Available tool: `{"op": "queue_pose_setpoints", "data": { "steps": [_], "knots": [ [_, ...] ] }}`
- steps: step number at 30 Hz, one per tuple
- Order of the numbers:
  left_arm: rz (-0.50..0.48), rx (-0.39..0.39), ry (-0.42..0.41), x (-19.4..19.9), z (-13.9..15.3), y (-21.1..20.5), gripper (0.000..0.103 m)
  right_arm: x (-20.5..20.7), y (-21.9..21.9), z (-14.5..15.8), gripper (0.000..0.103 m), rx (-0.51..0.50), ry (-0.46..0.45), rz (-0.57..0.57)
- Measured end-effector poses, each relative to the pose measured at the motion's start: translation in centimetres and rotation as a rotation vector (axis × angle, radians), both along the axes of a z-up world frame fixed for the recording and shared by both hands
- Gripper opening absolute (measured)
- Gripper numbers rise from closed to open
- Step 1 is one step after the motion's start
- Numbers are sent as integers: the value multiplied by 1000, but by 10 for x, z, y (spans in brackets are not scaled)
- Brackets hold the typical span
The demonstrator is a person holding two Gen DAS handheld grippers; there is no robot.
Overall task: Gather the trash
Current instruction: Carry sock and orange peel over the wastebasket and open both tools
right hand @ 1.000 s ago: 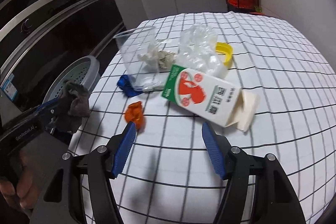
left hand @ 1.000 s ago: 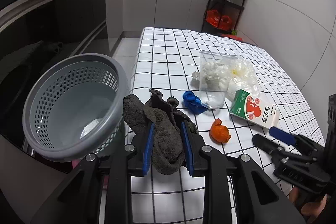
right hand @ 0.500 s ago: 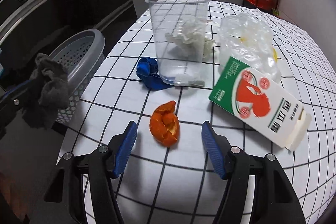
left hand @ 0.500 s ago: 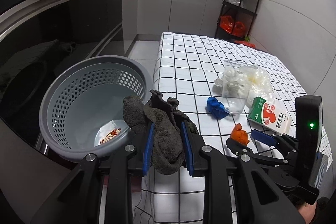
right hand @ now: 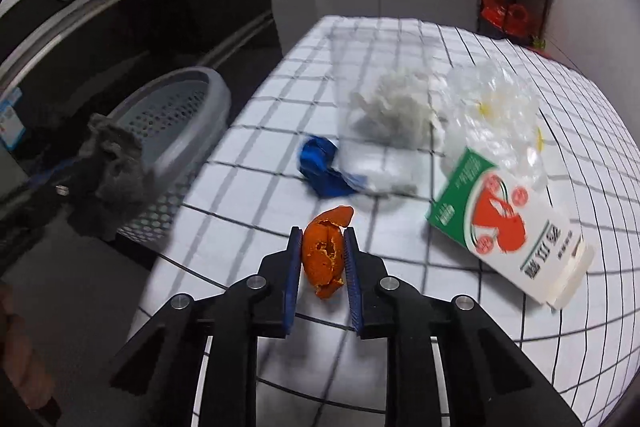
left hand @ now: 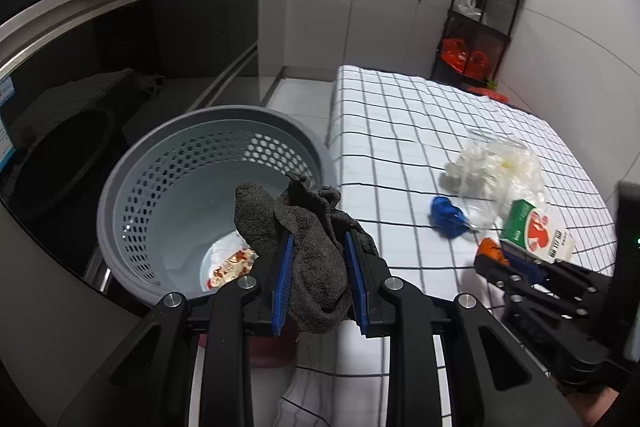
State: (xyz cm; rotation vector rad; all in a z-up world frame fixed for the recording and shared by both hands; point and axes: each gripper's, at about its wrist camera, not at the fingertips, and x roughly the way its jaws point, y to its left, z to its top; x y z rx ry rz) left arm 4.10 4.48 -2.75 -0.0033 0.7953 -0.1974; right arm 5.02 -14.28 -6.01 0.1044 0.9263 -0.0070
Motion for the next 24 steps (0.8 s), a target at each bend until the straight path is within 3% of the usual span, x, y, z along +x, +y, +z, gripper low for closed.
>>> {"op": "queue_pose_setpoints", "data": {
  "steps": [9,17,24],
  "knots": [
    [133,61,-22,36,1,43,26,60,62,27,20,58,-75,214],
    [228,73,30,77,-9,83,26,122,110,19,20,144,-22,321],
    [233,53,78,93,-19,93,26,151,129,3,20,163,45,352]
  ]
}}
